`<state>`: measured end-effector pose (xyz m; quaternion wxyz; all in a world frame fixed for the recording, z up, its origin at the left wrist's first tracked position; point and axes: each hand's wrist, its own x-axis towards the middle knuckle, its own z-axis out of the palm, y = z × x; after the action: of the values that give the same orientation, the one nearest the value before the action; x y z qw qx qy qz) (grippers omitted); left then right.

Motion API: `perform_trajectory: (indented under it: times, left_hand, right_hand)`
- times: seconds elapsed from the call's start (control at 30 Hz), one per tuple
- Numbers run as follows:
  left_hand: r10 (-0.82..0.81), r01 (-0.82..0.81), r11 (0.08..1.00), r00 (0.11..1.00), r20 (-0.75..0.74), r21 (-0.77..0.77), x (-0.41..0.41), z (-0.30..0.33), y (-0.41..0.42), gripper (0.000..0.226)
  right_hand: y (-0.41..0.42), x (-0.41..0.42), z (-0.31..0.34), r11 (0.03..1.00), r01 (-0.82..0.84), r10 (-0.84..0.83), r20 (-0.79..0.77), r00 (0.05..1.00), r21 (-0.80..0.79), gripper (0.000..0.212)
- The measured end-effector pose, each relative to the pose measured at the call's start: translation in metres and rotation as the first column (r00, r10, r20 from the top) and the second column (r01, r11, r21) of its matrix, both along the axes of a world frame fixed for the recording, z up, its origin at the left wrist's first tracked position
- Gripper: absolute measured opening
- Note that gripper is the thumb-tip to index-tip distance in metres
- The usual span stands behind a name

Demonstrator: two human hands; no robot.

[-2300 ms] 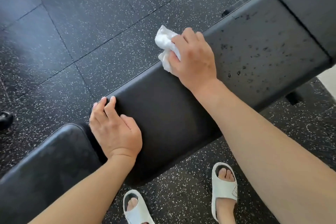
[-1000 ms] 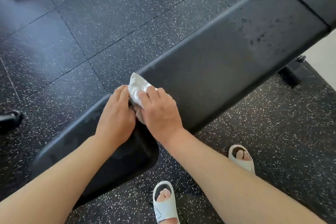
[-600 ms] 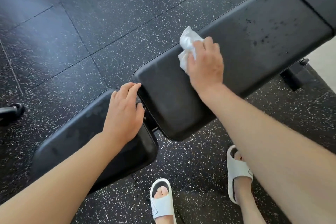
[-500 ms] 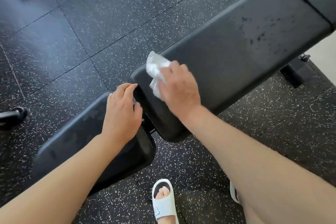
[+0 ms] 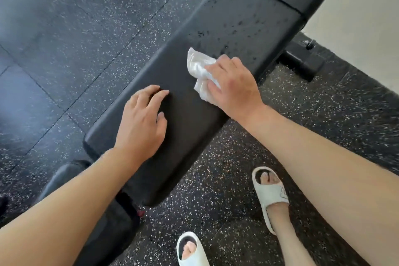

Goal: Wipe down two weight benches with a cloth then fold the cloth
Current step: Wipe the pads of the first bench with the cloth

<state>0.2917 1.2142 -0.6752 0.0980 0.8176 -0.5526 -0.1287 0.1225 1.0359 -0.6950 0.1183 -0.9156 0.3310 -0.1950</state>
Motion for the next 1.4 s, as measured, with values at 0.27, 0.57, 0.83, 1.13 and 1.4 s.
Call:
perform_trajectory:
  times: [0.27, 0.57, 0.83, 1.13, 1.4]
  left_hand:
    - [0.077, -0.070, 0.992, 0.995, 0.058, -0.103, -0.022, -0.025, -0.102, 0.054]
    - [0.201, -0.184, 0.963, 0.977, 0.069, -0.199, -0.037, -0.044, -0.103, 0.053]
    - [0.215, -0.197, 0.960, 0.974, 0.075, -0.199, -0.035, -0.046, -0.104, 0.054]
    - [0.219, -0.204, 0.963, 0.973, 0.071, -0.178, -0.033, -0.052, -0.102, 0.047]
    - [0.218, -0.204, 0.962, 0.974, 0.059, -0.183, -0.033, -0.050, -0.103, 0.056]
  right_hand:
    - [0.001, -0.014, -0.008, 0.978, 0.158, -0.163, 0.021, 0.986, 0.138, 0.031]
    - [-0.085, -0.075, -0.019, 0.980, -0.175, 0.181, 0.063, 0.981, -0.095, 0.021]
    - [-0.147, -0.030, -0.016, 0.915, 0.396, -0.398, 0.004, 0.918, 0.081, 0.034]
    - [-0.032, 0.009, -0.005, 0.989, -0.019, 0.012, 0.054, 0.998, 0.144, 0.031]
    - [-0.147, -0.016, -0.012, 0.983, 0.173, -0.174, 0.002, 0.985, 0.065, 0.026]
